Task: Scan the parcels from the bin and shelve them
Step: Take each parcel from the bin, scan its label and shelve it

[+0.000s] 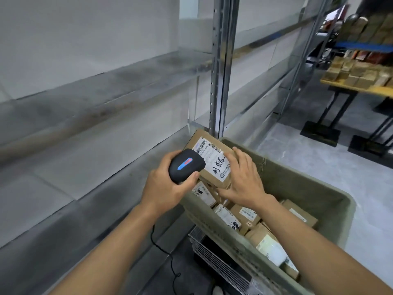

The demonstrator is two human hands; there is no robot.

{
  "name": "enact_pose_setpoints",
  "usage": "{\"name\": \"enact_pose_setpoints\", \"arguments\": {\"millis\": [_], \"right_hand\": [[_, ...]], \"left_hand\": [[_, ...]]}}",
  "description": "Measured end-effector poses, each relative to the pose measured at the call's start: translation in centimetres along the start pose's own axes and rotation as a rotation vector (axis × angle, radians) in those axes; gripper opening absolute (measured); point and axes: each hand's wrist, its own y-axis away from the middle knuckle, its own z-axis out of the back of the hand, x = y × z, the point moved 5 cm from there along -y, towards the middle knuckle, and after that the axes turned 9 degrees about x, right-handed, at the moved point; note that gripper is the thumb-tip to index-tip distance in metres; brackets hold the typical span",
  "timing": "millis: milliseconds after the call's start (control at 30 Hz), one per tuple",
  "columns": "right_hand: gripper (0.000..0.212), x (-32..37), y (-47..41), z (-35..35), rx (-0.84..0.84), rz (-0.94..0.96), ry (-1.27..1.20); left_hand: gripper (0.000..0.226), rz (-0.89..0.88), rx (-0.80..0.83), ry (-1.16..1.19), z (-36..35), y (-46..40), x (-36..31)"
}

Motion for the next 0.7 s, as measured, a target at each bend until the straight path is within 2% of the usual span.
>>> {"name": "enact_pose_setpoints", "arguments": {"millis": [200, 500, 700], "right_hand": [[0.110, 3.2, -0.1, 0.1, 0.015, 0.072, 0.010], [0.110, 7.3, 0.2, -0.3, 0.049, 0.156, 0.015], [0.107, 9.9, 1.4, -0.5, 0.039, 0.160, -0.074]], "left_hand": [[0.056, 0.025, -0.060, -0.044, 2.6, 2.2, 0.6], [0.065, 0.049, -0.115, -0.077, 5.7, 5.8, 1.2], [0.068, 0.097, -0.199, 0.002, 7.7, 8.5, 2.8]]}}
